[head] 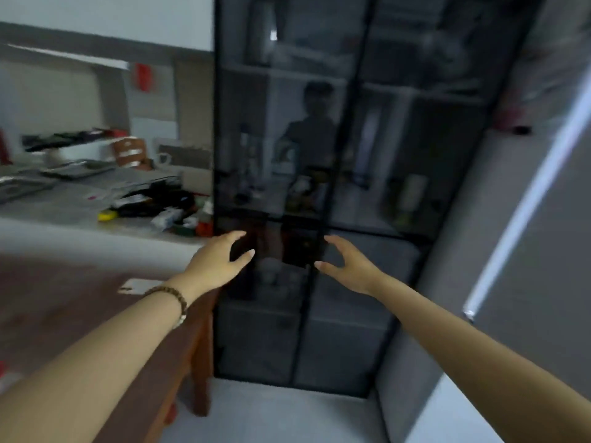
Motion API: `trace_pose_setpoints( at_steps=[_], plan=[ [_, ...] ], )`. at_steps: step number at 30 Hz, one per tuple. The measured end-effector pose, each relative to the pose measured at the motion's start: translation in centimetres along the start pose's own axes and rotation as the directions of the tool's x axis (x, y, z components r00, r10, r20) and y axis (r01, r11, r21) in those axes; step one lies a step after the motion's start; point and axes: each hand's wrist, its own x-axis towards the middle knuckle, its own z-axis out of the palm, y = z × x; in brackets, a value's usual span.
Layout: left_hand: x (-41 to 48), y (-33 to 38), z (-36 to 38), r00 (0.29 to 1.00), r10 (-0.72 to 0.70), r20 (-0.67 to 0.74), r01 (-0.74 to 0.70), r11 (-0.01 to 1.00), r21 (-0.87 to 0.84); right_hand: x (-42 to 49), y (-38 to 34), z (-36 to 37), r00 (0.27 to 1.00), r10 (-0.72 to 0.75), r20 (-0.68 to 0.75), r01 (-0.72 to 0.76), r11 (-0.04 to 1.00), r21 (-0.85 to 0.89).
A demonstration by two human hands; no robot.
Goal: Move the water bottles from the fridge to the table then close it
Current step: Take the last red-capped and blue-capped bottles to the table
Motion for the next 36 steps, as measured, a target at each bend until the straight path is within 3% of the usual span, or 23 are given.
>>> trace_pose_setpoints(
  at_steps=[5,10,17,23,30,36],
  plan=[
    [0.3,16.2,3.8,0.951,0.307,0.028,-0.301,0.945,-0.131,-13.7,3.2,-9.9,0.96,0.106,-0.259,-0.132,0.988,-0.086],
    [-3.0,30.6,6.1,0.831,0.534,-0.153,-0.555,0.787,-0.27,-25.5,4.6,-17.6,0.897,0.132,-0.421,-0.175,0.982,-0.066],
    [-8.9,46.3,9.0,0.646,0.713,-0.272,-0.763,0.605,-0.227,-38.8,10.1,-27.6,0.86,0.117,-0.497,-0.244,0.949,-0.198],
    [-12.3,58.5,14.2,0.557,0.779,-0.288,-0.825,0.557,-0.093,-45.8,19.3,-35.9,0.845,0.19,-0.499,-0.343,0.909,-0.234],
    [-10.4,69.6,18.9,0.638,0.711,-0.294,-0.727,0.683,0.074,-45.7,28.1,-42.4,0.866,0.162,-0.473,-0.3,0.925,-0.233],
    [-3.3,75.4,21.9,0.757,0.563,-0.33,-0.482,0.824,0.298,-40.5,35.0,-46.8,0.881,0.038,-0.471,-0.14,0.973,-0.183]
  ],
)
